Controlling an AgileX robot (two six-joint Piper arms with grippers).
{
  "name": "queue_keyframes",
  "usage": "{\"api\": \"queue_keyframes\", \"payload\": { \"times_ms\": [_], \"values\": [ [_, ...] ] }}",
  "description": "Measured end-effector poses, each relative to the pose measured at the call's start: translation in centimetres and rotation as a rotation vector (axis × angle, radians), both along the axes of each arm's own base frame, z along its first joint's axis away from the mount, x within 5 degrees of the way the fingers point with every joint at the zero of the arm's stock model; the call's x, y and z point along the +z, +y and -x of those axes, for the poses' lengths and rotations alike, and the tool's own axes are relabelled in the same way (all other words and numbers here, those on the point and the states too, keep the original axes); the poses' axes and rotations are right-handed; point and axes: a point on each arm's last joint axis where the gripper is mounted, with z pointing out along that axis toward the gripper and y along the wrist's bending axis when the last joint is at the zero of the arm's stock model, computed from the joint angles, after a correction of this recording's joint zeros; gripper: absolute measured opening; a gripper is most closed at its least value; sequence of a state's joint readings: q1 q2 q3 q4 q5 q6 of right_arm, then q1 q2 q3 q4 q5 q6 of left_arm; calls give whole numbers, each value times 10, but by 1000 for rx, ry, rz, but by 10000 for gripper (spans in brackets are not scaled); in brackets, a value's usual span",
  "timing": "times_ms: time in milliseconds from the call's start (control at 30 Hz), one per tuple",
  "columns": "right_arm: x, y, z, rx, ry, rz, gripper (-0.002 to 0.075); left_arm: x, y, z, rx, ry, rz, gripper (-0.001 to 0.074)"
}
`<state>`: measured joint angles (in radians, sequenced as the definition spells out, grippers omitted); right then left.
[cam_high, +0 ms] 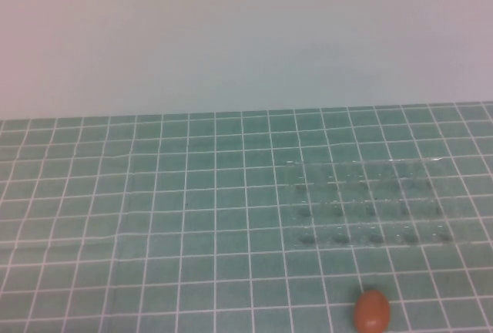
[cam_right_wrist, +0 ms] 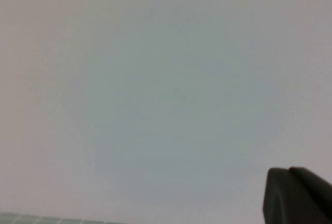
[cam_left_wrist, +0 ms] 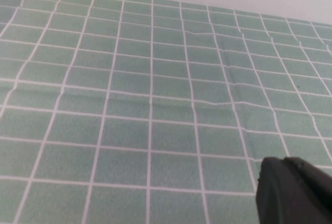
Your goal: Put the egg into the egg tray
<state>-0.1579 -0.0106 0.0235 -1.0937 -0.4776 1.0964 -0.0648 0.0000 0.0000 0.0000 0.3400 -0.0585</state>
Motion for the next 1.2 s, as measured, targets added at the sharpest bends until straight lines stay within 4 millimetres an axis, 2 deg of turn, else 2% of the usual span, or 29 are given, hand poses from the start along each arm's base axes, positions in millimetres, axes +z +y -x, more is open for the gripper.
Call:
{"api": "queue_keyframes", "payload": {
  "times_ms": [100, 233, 333, 433, 633, 833, 1033, 1200],
  "values": [
    [13, -7, 1, -56, 21, -120, -2, 0, 0, 0, 0, 0, 0, -4],
    [46, -7, 0, -65, 15, -66, -2, 0, 0, 0, 0, 0, 0, -4],
    [65, -3, -11, -17, 71, -19, -2, 0, 0, 0, 0, 0, 0, -4],
    [73, 4, -30, 92, 164, 29, -2, 0, 0, 0, 0, 0, 0, -4],
    [74, 17, -68, 345, 342, 23, -2, 0, 0, 0, 0, 0, 0, -4],
    [68, 27, -86, 550, 421, 15, -2, 0, 0, 0, 0, 0, 0, -4],
    [60, 26, -95, 569, 436, 59, -2, 0, 0, 0, 0, 0, 0, -4],
    [65, 22, -101, 498, 321, 148, -2, 0, 0, 0, 0, 0, 0, -4]
  ]
}}
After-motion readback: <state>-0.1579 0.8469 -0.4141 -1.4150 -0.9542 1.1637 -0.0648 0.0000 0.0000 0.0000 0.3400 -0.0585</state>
